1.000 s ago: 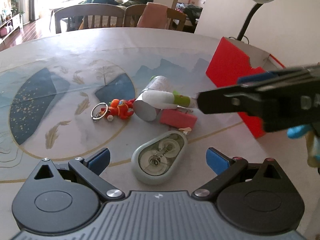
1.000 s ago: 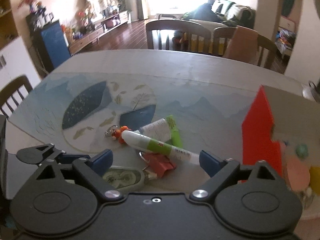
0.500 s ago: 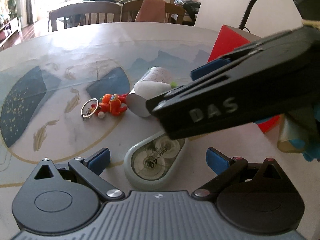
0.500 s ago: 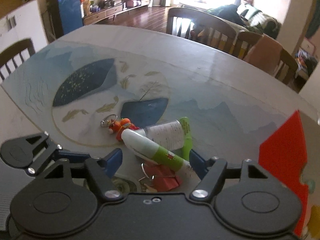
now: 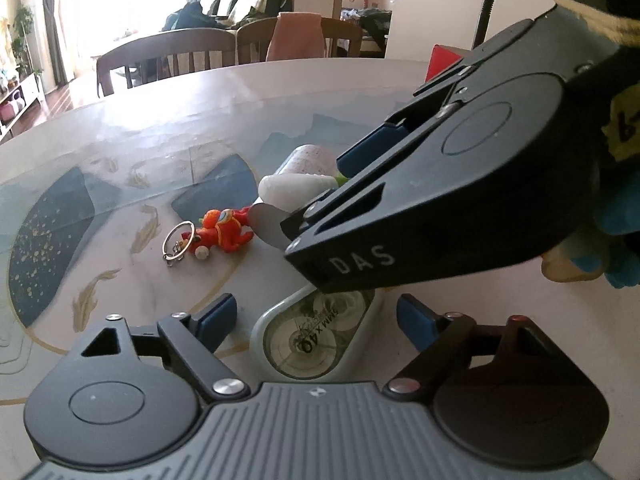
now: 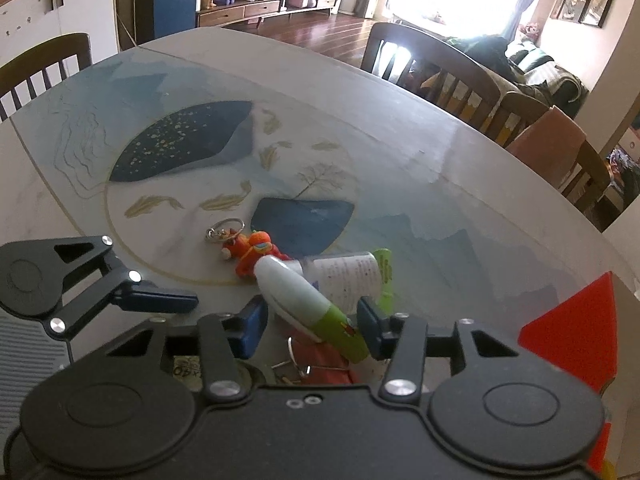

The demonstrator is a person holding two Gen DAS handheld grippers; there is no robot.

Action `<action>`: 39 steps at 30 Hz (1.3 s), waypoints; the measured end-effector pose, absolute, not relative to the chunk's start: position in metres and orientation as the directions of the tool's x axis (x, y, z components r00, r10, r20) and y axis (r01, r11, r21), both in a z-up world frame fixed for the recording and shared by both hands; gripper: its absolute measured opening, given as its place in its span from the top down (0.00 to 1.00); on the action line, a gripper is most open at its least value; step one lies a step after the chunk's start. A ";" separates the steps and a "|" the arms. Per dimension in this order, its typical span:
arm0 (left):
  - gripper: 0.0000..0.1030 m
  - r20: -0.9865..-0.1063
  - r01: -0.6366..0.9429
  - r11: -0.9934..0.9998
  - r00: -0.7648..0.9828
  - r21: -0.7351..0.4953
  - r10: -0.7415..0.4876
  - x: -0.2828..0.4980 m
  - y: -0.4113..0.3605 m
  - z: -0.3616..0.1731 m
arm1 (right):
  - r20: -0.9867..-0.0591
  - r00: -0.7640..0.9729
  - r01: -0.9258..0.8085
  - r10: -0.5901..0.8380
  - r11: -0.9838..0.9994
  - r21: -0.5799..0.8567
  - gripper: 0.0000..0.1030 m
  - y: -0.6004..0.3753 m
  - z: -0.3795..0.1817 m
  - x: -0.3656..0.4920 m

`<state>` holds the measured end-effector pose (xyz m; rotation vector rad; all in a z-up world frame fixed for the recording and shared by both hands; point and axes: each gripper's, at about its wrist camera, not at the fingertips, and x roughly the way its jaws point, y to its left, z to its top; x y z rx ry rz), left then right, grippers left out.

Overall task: Organize rigid objects
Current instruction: 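Grasp the white correction-tape dispenser with the left gripper while the right gripper grasps the white-green tube, then carry the tape dispenser with the left gripper while the right gripper carries the tube toward the shoebox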

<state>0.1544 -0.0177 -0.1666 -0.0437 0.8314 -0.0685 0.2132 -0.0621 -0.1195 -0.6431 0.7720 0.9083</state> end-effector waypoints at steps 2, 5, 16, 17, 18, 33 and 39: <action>0.25 -0.733 0.038 0.998 0.678 -0.053 -0.065 0.154 -0.018 -0.167 | -0.806 0.390 -0.866 0.445 0.476 -0.156 0.64 -0.064 -0.118 0.214; 0.37 -0.728 0.028 0.999 0.684 -0.038 -0.047 0.153 -0.018 -0.165 | -0.806 0.397 -0.857 0.438 0.491 -0.155 0.69 -0.066 -0.117 0.216; 0.58 -0.734 0.023 0.999 0.677 -0.047 -0.050 0.152 -0.017 -0.161 | -0.778 0.445 -0.804 0.444 0.581 -0.129 0.83 -0.091 -0.103 0.224; 0.58 -0.735 0.024 0.999 0.677 -0.047 -0.051 0.151 -0.018 -0.161 | -0.774 0.450 -0.795 0.445 0.594 -0.120 0.83 -0.095 -0.100 0.226; 0.58 -0.736 0.025 0.999 0.675 -0.048 -0.052 0.151 -0.017 -0.160 | -0.770 0.455 -0.784 0.448 0.611 -0.109 0.83 -0.101 -0.097 0.227; 0.60 -0.752 -0.012 0.989 0.651 -0.145 -0.103 0.140 -0.004 -0.151 | -0.690 0.481 -0.619 0.541 0.767 0.169 0.84 -0.176 -0.047 0.232; 0.61 -0.748 -0.031 0.986 0.656 -0.164 -0.104 0.129 0.001 -0.140 | -0.662 0.497 -0.583 0.561 0.781 0.224 0.84 -0.199 -0.030 0.225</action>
